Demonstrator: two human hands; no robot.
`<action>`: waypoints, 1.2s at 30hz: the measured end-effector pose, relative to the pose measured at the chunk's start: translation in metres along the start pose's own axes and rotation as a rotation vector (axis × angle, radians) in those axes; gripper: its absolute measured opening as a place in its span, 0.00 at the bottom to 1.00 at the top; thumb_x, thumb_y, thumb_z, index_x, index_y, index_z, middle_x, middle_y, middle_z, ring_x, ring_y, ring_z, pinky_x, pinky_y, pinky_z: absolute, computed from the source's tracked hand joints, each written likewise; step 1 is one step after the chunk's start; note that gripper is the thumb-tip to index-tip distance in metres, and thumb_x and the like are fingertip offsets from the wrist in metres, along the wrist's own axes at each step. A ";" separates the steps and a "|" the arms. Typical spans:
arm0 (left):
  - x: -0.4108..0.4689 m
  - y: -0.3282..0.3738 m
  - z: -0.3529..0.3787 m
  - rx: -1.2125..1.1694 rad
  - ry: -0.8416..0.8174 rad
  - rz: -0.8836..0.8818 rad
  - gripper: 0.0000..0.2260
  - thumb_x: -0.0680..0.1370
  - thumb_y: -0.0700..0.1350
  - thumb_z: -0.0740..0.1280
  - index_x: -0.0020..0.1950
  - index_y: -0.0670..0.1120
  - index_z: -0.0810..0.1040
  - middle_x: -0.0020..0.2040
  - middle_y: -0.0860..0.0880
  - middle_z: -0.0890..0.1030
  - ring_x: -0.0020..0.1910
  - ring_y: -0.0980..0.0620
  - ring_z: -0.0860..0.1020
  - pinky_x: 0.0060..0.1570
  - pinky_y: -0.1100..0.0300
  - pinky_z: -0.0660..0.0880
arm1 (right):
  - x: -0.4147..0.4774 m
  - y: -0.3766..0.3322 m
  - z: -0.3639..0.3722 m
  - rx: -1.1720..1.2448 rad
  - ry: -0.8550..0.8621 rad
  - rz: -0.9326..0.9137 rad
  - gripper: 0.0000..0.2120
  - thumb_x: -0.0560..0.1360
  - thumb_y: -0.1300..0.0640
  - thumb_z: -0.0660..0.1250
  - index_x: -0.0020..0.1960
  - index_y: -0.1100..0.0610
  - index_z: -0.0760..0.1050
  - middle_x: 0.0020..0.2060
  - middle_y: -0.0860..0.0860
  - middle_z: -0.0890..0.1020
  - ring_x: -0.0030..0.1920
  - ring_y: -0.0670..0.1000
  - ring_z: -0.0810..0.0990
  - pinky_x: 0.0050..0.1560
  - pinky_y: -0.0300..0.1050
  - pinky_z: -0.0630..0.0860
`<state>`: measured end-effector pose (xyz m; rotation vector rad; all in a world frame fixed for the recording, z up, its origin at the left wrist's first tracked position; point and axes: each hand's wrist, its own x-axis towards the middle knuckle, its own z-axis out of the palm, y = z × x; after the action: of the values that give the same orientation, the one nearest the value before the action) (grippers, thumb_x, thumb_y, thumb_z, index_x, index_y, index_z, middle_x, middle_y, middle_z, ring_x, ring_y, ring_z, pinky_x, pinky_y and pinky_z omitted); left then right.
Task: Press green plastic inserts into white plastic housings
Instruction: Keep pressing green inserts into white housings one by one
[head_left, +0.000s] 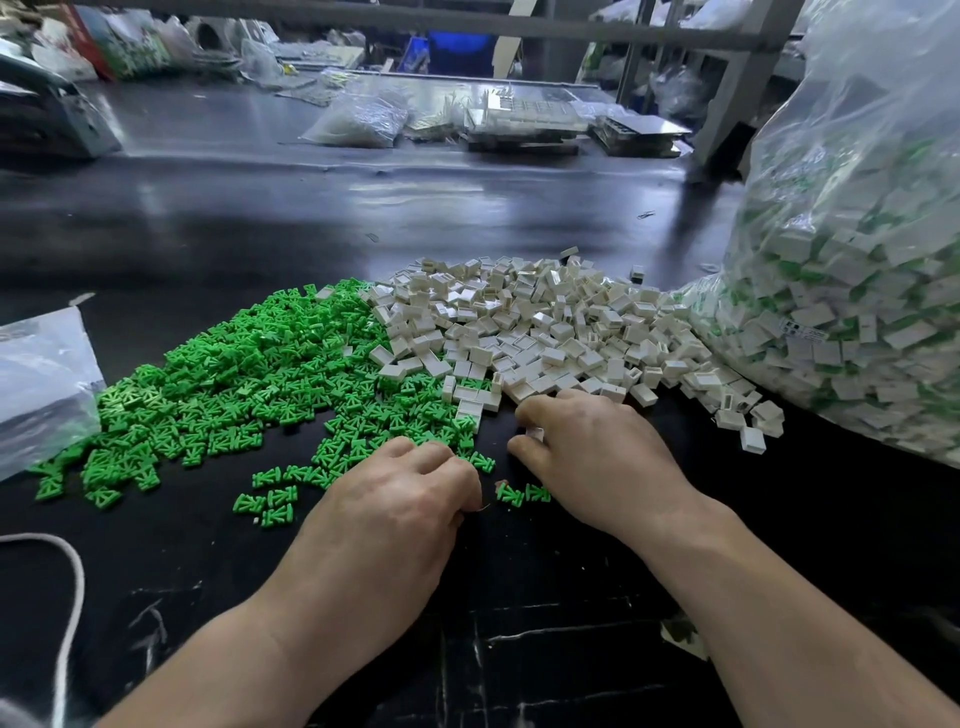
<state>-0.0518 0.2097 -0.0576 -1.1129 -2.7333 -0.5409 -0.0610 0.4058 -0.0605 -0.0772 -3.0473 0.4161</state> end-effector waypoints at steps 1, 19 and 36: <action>0.000 0.000 0.000 -0.003 0.012 -0.002 0.11 0.69 0.36 0.75 0.44 0.49 0.78 0.40 0.55 0.79 0.40 0.51 0.76 0.42 0.59 0.70 | 0.000 0.001 0.000 0.001 -0.003 0.000 0.13 0.80 0.45 0.61 0.60 0.48 0.76 0.52 0.49 0.79 0.54 0.57 0.78 0.48 0.48 0.72; 0.000 0.003 -0.006 -1.361 0.209 -0.453 0.10 0.68 0.47 0.72 0.48 0.47 0.84 0.37 0.44 0.82 0.36 0.48 0.81 0.34 0.60 0.77 | -0.023 -0.009 -0.023 1.420 -0.368 0.070 0.08 0.70 0.50 0.75 0.40 0.53 0.79 0.29 0.51 0.74 0.22 0.46 0.68 0.19 0.35 0.63; -0.003 0.007 -0.010 -1.221 0.295 -0.407 0.05 0.71 0.46 0.71 0.45 0.48 0.84 0.35 0.44 0.82 0.34 0.49 0.81 0.33 0.63 0.77 | -0.030 -0.018 -0.026 1.425 -0.383 0.037 0.03 0.77 0.59 0.71 0.46 0.54 0.84 0.36 0.53 0.82 0.25 0.45 0.71 0.20 0.36 0.65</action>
<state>-0.0451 0.2083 -0.0470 -0.4448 -2.2139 -2.3630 -0.0302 0.3932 -0.0325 0.0324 -2.2376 2.5751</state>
